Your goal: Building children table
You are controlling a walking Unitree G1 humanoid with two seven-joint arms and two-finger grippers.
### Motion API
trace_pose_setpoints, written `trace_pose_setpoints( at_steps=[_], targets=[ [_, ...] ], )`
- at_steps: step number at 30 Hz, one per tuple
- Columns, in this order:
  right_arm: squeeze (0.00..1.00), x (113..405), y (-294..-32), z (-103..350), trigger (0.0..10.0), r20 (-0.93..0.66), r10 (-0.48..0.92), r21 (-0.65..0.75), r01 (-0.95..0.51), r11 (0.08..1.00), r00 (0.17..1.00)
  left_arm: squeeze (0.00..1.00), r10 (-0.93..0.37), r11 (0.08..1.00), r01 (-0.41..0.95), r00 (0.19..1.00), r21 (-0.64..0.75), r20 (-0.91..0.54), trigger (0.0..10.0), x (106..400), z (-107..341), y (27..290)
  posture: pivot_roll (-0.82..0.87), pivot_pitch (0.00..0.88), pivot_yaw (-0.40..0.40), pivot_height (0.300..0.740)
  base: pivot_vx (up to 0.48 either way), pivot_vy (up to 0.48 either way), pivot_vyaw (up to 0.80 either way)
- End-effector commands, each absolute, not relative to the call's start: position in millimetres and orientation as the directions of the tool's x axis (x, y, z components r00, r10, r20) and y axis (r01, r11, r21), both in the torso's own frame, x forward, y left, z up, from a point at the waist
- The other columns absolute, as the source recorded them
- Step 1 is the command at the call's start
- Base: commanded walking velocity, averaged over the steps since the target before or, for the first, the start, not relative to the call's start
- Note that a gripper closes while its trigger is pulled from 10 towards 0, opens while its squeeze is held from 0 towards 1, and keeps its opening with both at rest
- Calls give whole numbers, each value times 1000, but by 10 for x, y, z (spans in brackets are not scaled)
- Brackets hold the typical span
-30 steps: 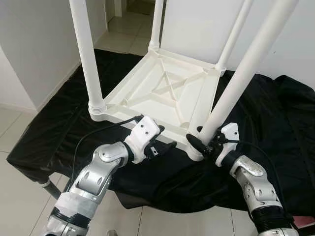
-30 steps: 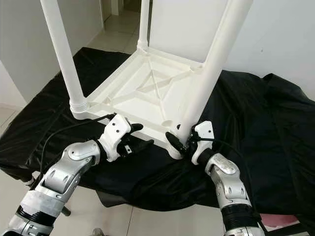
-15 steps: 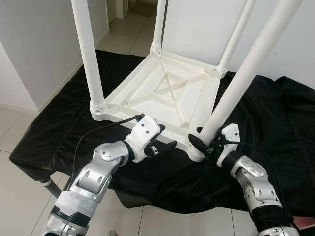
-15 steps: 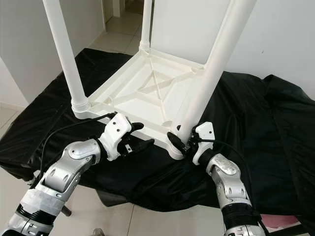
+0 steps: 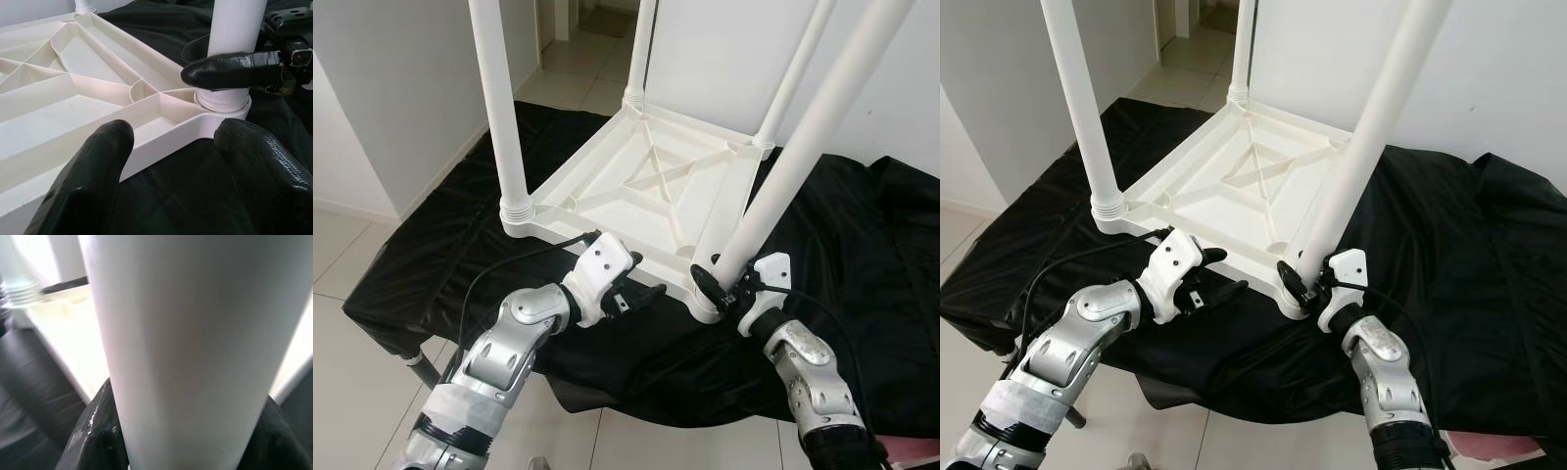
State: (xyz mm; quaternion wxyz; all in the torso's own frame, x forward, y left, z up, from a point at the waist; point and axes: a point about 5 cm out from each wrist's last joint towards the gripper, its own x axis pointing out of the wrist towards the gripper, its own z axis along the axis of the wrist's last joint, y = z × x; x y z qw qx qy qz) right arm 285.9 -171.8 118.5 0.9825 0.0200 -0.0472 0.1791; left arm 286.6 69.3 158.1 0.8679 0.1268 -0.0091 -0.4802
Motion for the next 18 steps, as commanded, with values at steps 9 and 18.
trace_pose_setpoints(
  at_steps=[9, 18],
  targets=[
    [0, 2759, -1758, 1123, 10000, 73, 59, 76, -64, 995, 996, 0, -867, 454, 866, 484, 210, -122, 10000, 2824, 1554, 631, -6, 5, -69, 740, 0, 0, 0],
    [0, 2624, -1649, 1046, 10000, 16, -216, 50, 215, 975, 976, 0, -866, 457, 865, 486, 205, -121, 10000, 2826, 1553, 634, 1, 3, -75, 740, 0, 0, 0]
  ],
)
